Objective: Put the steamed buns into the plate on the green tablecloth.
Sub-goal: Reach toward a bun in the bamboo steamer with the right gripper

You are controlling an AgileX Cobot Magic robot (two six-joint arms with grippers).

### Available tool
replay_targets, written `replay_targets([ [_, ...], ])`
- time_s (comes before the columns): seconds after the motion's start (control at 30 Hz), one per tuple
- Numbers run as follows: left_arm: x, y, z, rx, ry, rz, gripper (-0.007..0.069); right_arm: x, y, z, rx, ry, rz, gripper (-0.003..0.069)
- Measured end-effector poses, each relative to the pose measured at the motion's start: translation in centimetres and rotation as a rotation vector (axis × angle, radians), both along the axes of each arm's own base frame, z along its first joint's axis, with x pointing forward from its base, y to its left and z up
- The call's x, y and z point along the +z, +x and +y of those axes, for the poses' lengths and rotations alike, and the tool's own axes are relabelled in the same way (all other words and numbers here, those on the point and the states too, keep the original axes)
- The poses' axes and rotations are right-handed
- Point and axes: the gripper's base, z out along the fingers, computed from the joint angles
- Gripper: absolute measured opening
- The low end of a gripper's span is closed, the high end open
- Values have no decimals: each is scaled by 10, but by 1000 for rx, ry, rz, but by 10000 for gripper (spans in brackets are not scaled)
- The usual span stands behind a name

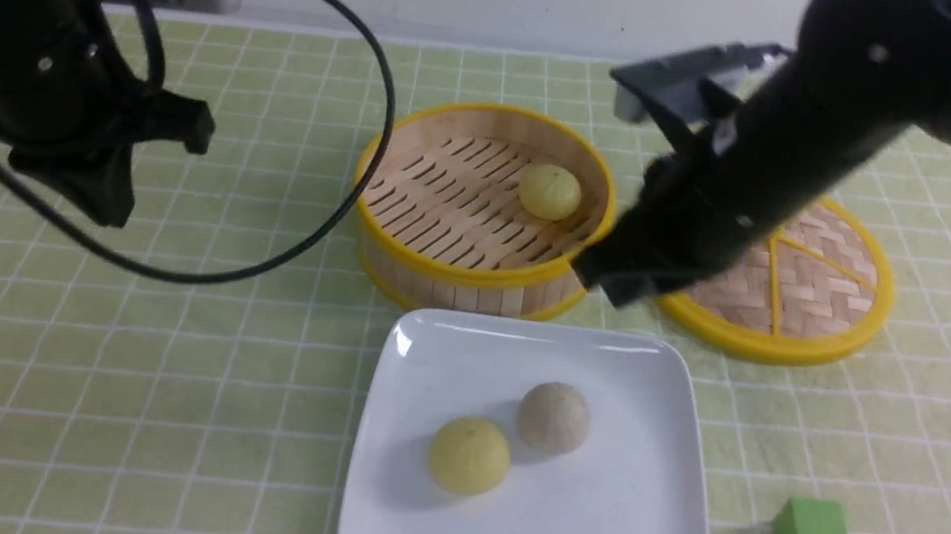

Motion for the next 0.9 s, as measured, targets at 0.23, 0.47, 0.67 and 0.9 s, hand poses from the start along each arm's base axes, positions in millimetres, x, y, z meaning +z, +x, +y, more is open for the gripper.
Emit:
replay_targets([
  [0.23, -1, -3, 0, -4, -6, 3, 8, -10, 65, 25, -15, -2, -186, 299],
  [0.47, -1, -3, 0, -4, -6, 4, 11, -46, 102, 21, -58, -11, -211, 438],
  [0.67, -1, -3, 0, -4, -6, 4, 13, -75, 125, 8, -106, -6, -235, 439],
  [0.9, -1, -3, 0, -4, -6, 4, 20, -109, 134, 13, -103, -15, -228, 353],
])
